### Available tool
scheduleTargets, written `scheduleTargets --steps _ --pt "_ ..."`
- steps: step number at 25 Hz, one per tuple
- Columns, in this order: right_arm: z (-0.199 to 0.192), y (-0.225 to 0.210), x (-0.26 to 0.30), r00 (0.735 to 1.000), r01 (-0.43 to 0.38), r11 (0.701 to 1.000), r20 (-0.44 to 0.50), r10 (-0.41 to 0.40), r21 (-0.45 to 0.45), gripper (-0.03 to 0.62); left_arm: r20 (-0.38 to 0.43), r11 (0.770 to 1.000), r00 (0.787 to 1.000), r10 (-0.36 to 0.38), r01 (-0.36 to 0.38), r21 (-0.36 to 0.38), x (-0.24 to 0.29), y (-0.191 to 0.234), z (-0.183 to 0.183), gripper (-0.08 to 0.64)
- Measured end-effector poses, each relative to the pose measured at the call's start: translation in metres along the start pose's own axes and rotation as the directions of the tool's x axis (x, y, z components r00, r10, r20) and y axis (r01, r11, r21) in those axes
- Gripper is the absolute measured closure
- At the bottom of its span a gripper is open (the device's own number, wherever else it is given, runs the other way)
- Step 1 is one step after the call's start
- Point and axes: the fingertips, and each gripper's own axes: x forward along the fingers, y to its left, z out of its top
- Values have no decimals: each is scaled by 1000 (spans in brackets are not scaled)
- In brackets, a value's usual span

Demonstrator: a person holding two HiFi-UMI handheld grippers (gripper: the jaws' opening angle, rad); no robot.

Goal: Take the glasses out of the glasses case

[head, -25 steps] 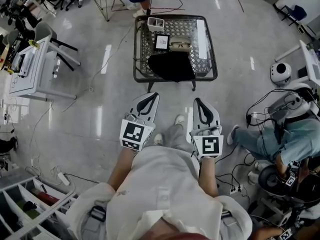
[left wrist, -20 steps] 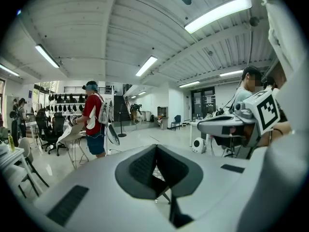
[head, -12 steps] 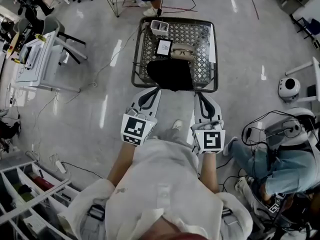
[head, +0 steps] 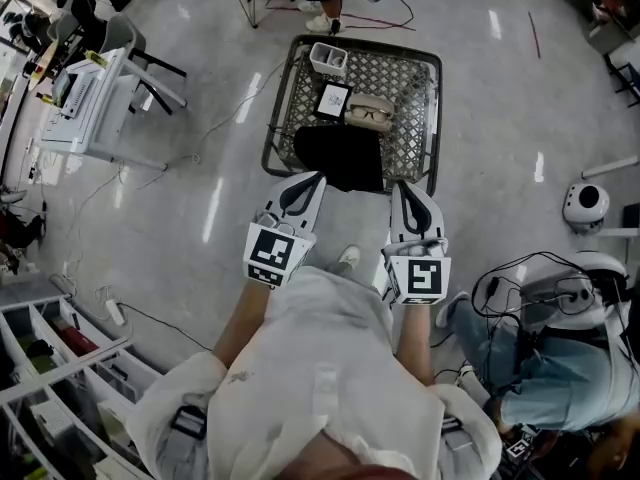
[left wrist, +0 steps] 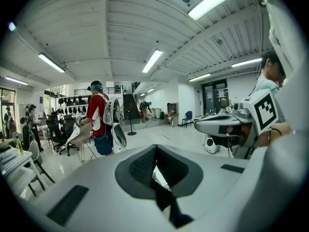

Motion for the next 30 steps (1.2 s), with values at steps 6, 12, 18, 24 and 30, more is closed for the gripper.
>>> scheduleTargets --steps 6,12,18,24,30 --pt "2 -8 19 1000 -19 1000 14 19 -13 586 7 1000 1000 9 -9 -6 17 8 3 546" --pt "-1 -20 43 1000 -13 1000 2 13 -22 586 27 1000 1000 -11 11 -12 44 21 7 546" --pt "4 -29 82 1000 15 999 -6 -15 -46 586 57 998 997 -53 54 -19 80 49 15 546" --pt "7 -41 129 997 67 997 -22 -68 -47 586 86 995 991 -99 99 11 117 89 32 546" --pt "12 -48 169 991 127 991 -29 -129 -53 586 107 986 981 -163 160 36 149 124 42 546"
